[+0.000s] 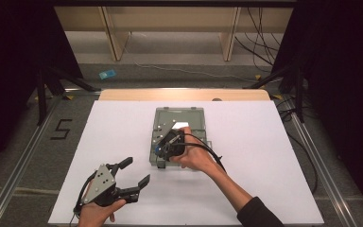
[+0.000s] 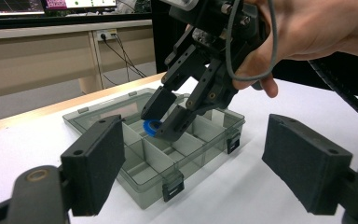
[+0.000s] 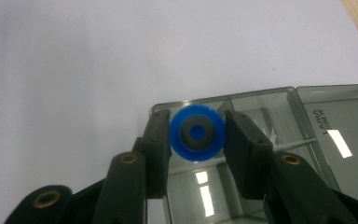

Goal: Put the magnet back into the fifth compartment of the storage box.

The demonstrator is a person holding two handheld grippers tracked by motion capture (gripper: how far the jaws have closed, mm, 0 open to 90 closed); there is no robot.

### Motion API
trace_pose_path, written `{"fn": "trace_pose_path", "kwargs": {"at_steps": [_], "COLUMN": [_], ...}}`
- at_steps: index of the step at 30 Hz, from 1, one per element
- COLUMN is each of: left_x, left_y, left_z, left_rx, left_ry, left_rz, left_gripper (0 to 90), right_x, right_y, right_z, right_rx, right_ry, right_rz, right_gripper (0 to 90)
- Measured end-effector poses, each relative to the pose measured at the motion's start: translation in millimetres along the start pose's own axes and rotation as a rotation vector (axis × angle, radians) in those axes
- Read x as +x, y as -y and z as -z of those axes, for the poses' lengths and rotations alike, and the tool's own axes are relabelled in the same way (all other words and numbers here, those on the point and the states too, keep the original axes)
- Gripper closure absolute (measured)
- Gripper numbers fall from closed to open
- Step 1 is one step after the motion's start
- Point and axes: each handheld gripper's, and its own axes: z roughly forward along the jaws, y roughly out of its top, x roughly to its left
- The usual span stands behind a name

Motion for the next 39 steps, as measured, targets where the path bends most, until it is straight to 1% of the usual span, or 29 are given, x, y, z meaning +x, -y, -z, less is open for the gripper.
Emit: {"fn": "trace_pose_path", "kwargs": {"at_steps": [4, 8, 9, 15, 24, 28, 30, 31, 34, 39], "left_x": [0.0, 0.2, 0.0, 0.1, 0.2, 0.2, 0.3, 0.1, 0.2, 0.7], "left_y": [-0.3, 0.0, -0.3, -0.2, 0.3, 0.2, 0.4, 0.0, 0.1, 0.1], "left_z": [1.0, 0.3, 1.0, 1.0, -0.1, 0.2, 0.0, 0.8, 0.8, 0.3], "left_rx": [0.008, 0.001, 0.009, 0.009, 0.0, 0.003, 0.001, 0.01, 0.009, 0.004], "left_ry": [-0.005, 0.0, -0.005, -0.005, 0.001, -0.001, 0.001, -0.005, -0.004, 0.0], "left_rz": [-0.001, 0.001, 0.0, 0.001, 0.002, 0.002, 0.003, 0.002, 0.002, -0.002], "left_gripper": [20.0, 20.0, 20.0, 20.0, 20.0, 20.0, 19.9, 20.0, 20.0, 20.0], "right_x": [-0.2, -1.4, -2.3, -5.0, -9.3, -9.9, -9.3, -9.1, -8.6, -9.4], "right_y": [-1.2, -2.0, -2.6, -2.5, -0.8, -1.4, -1.5, -1.5, -1.3, -0.8], "right_z": [-5.2, -8.0, -9.4, -14.3, -17.7, -20.8, -24.1, -25.4, -27.5, -31.9], "right_rx": [0.007, 0.004, 0.002, 0.009, 0.012, 0.021, 0.037, 0.038, 0.041, 0.057], "right_ry": [-0.002, -0.001, -0.002, -0.004, -0.001, -0.005, -0.011, -0.014, -0.01, -0.02], "right_rz": [0.0, -0.004, -0.007, -0.015, -0.028, -0.026, -0.023, -0.021, -0.02, -0.023], "right_gripper": [62.4, 62.4, 62.4, 62.4, 62.4, 62.3, 62.3, 62.3, 62.2, 60.7]}}
